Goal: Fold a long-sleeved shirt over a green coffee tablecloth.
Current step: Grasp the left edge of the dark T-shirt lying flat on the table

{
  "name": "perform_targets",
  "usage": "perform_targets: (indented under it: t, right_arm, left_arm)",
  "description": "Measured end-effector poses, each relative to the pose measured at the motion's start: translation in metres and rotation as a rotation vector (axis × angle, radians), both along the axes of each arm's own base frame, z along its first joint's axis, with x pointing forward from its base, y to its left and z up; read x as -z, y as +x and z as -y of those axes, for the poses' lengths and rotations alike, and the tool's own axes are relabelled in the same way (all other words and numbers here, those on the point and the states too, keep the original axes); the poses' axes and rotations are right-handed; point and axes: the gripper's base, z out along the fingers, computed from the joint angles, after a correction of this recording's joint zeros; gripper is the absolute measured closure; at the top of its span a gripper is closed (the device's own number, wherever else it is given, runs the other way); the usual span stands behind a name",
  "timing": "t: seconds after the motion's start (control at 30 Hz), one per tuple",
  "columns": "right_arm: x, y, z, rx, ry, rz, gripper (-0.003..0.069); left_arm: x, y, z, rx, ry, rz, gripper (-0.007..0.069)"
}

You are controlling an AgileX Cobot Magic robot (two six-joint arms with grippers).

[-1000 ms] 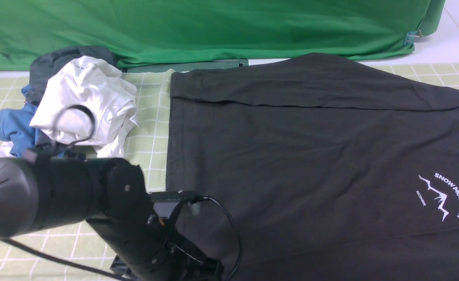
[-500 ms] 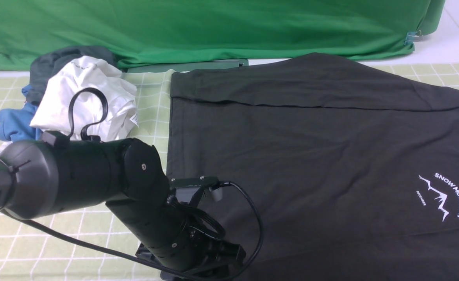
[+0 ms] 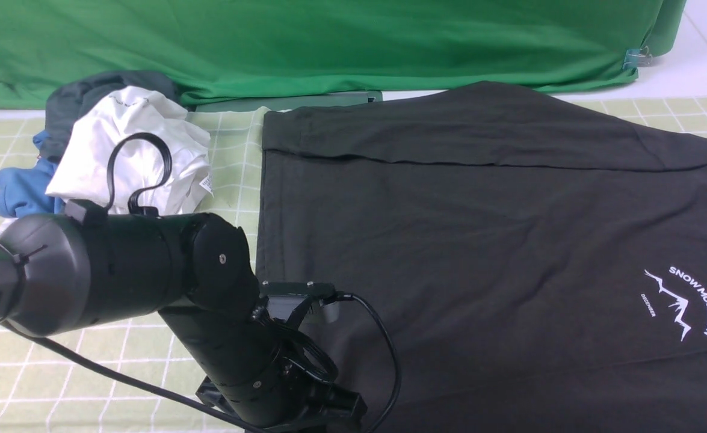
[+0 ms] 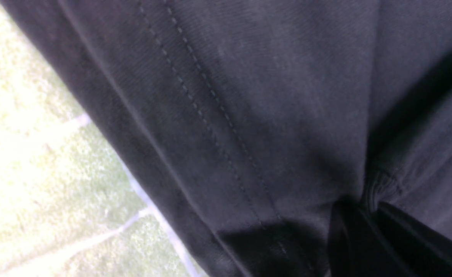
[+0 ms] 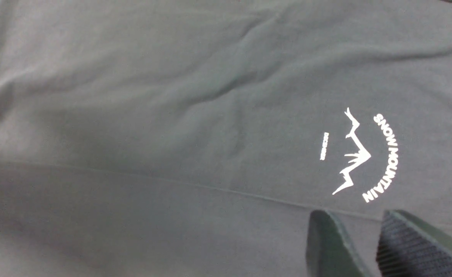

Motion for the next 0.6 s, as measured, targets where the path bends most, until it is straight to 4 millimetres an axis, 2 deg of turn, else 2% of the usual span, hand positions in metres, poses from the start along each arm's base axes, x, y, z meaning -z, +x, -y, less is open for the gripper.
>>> perform_targets:
  t: [0.23,0.6]
  right_arm:
    - [0.0,0.0,0.0,0.0,0.0,0.001,0.0461]
    - [0.0,0.0,0.0,0.0,0.0,0.001,0.0452]
  left_arm:
    - [-0.014,-0.001,0.0,-0.011,-0.015,0.013,0.0608]
    - [-0.015,-0.002,-0.001,-0.052,0.0,-0.015,0.0578]
